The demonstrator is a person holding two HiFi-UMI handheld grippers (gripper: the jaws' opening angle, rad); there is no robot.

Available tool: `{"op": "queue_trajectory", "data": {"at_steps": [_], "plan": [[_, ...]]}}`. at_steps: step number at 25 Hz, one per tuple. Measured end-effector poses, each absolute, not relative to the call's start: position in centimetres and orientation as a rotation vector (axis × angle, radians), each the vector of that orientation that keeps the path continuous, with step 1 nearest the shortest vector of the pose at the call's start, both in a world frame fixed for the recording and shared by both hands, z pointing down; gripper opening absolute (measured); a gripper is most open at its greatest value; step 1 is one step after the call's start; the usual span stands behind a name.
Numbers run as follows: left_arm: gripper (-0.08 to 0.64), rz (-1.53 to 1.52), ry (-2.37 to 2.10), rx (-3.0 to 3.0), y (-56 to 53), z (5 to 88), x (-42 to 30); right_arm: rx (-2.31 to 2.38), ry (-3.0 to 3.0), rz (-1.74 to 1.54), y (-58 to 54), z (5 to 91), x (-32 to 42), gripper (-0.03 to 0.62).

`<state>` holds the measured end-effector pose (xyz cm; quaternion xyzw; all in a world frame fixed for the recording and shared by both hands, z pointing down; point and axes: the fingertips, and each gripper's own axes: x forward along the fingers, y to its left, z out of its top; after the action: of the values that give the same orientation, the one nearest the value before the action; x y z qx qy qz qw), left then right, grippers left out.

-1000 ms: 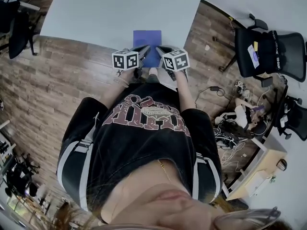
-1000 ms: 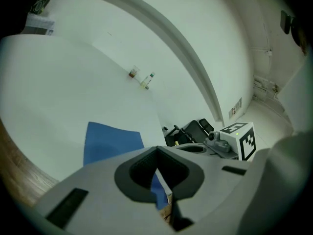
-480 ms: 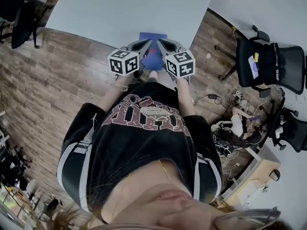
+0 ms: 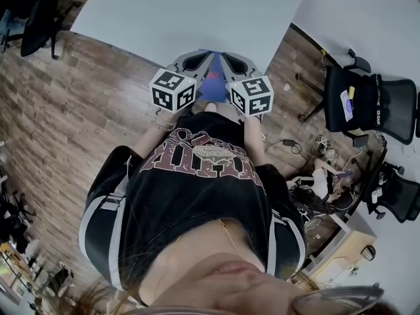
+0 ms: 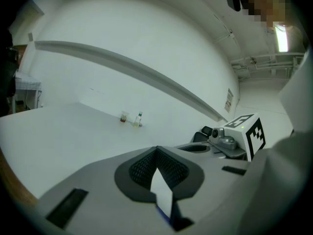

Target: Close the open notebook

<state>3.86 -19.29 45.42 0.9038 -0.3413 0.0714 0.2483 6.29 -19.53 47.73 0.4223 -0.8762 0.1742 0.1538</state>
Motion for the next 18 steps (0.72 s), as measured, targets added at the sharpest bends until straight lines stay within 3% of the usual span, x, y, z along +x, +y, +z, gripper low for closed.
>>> {"op": "queue_trajectory", "data": {"at_steps": [18], "plan": [[0.048, 0.134, -0.985, 2.482, -19.0, 42.6, 3.1, 1.248, -2.547, 0.468, -19.4, 44.9, 5.9, 0.018]]}}
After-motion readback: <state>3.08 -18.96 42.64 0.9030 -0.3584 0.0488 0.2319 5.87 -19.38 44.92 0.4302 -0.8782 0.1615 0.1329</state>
